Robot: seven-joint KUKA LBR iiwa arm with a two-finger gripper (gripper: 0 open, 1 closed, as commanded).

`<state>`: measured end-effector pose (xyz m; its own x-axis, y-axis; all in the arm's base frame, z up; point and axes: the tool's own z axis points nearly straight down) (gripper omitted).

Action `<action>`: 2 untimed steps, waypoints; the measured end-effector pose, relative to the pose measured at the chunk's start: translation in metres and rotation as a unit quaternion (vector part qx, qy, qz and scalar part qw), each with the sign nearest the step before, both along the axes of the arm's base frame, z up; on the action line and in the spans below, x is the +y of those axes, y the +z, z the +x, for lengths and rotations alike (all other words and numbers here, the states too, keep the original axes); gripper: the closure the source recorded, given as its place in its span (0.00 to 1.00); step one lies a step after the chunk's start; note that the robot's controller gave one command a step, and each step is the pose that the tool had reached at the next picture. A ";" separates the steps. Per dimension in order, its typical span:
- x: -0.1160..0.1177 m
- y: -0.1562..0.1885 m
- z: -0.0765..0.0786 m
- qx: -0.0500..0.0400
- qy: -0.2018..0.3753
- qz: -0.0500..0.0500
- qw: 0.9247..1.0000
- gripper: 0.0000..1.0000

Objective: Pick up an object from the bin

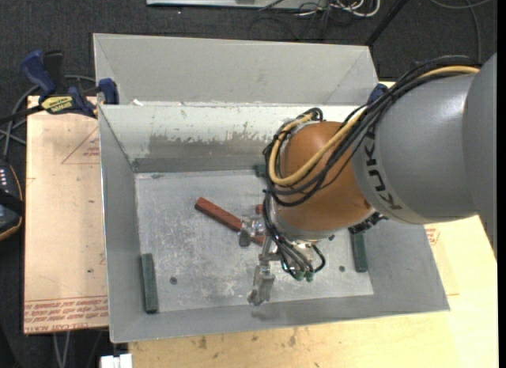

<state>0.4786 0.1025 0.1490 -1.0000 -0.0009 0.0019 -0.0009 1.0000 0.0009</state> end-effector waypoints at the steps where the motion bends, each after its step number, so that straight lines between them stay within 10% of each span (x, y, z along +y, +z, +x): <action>1: -0.036 -0.080 0.089 -0.002 -0.005 -0.001 1.000 0.00; 2: -0.033 -0.076 0.087 -0.002 -0.004 0.000 1.000 1.00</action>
Offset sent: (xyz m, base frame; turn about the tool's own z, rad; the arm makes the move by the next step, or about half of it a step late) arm 0.0869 -0.0335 -0.0763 0.0056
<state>0.5660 0.0696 0.0727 -1.0000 0.0067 -0.0017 0.0067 1.0000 0.0018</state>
